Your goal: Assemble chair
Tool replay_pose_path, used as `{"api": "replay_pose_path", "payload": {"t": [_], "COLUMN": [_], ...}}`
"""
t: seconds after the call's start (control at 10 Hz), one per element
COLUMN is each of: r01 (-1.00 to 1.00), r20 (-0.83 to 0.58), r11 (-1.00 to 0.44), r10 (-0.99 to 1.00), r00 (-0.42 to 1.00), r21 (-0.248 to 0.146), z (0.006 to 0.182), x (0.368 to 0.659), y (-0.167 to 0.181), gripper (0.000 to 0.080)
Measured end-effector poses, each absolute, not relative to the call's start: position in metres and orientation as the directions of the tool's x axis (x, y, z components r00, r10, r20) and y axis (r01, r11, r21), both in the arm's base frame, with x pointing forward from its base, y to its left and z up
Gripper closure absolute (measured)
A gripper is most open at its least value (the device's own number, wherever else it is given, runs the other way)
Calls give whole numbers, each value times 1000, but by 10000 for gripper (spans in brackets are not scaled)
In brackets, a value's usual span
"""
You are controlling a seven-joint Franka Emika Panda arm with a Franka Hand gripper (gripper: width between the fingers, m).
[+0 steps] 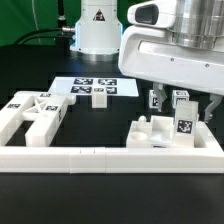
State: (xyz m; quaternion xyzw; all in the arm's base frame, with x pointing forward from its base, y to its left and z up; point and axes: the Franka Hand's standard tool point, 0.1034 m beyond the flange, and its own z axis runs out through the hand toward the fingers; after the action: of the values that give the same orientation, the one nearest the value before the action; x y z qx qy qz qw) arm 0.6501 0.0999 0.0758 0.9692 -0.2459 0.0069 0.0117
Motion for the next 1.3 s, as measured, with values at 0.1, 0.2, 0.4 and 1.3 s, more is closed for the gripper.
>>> {"api": "replay_pose_path", "payload": {"t": [0.1,0.2,0.4,1.3], "r01": [-423,-382,-367,-227], "r20": [31,39,39,127], "r11": [-906,-924,-930,-974], "r10": [-422,-382,-367,-228], "r00": [906,923,929,965], "r21": [8,0,-5,-20], "z": [89,105,121,113], "x": [652,647,639,606], "y": [98,90,64,30], "gripper": [170,170,154,151]}}
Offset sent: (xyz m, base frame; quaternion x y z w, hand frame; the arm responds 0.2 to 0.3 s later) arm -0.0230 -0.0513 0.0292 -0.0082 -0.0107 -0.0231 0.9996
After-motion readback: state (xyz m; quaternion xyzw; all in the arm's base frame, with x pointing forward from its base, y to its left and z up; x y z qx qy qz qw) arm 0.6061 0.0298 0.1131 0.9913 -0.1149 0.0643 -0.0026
